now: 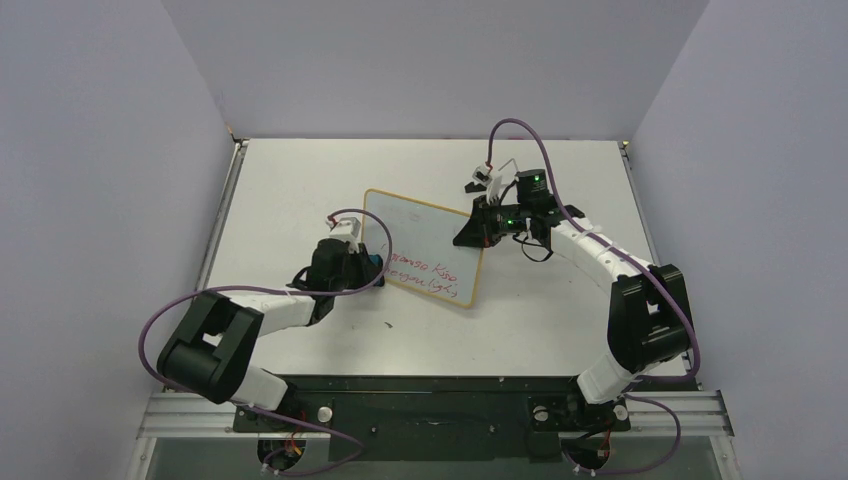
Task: Erase the whiteboard
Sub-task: Erase the whiteboard at the center of the board.
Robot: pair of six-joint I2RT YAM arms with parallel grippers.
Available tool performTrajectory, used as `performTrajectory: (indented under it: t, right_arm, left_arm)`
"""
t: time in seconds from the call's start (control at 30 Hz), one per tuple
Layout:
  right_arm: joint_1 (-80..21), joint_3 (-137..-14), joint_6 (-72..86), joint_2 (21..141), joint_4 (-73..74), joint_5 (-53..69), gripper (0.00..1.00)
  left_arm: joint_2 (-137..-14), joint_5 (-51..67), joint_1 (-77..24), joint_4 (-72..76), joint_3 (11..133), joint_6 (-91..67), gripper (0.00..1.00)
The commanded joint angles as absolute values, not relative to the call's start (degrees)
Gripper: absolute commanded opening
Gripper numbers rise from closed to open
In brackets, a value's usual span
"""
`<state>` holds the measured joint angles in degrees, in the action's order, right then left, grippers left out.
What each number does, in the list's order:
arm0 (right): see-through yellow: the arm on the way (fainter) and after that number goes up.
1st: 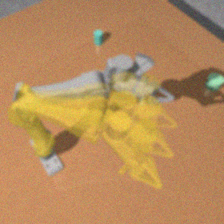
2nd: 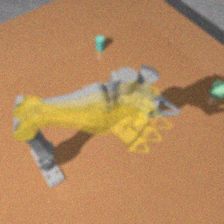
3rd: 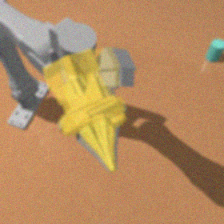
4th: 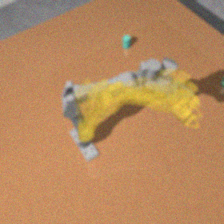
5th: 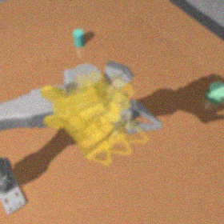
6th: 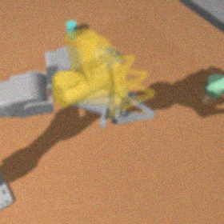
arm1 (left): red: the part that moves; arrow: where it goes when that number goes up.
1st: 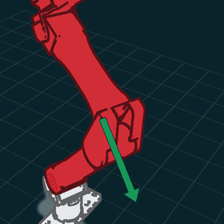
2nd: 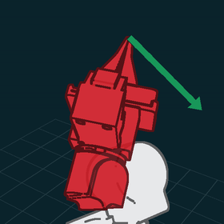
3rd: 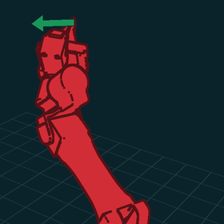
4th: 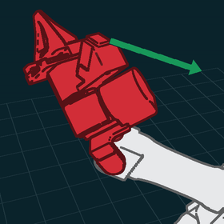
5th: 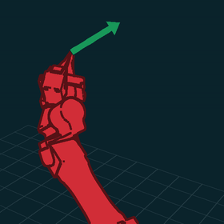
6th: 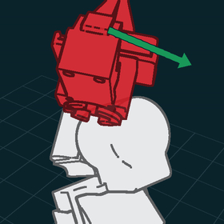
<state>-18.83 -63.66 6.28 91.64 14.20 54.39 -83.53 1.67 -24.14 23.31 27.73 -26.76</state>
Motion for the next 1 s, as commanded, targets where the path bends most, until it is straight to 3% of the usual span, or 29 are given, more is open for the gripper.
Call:
performTrajectory:
  t: [0.0, 0.23, 0.43, 0.97]
  right_arm:
    - [-20.3, -64.5, 3.0, 92.6, 18.1, 52.4, 0.0]
    - [-20.4, -64.6, 3.0, 92.5, 18.2, 52.3, 0.0]
    - [-20.4, -64.5, 2.9, 92.1, 18.2, 52.3, 0.0]
    - [-20.9, -64.9, 2.2, 92.2, 18.9, 52.1, 0.0]
  left_arm:
    - [-83.9, 5.2, -27.3, 24.3, 29.8, -25.6, 0.0]
    - [-81.9, 4.3, -19.8, 21.6, 30.0, -27.1, 0.0]
    - [-82.8, 4.5, -19.5, 20.3, 31.7, -26.4, 0.0]
    - [-81.6, 6.4, -28.4, 22.9, 35.3, -25.1, 0.0]
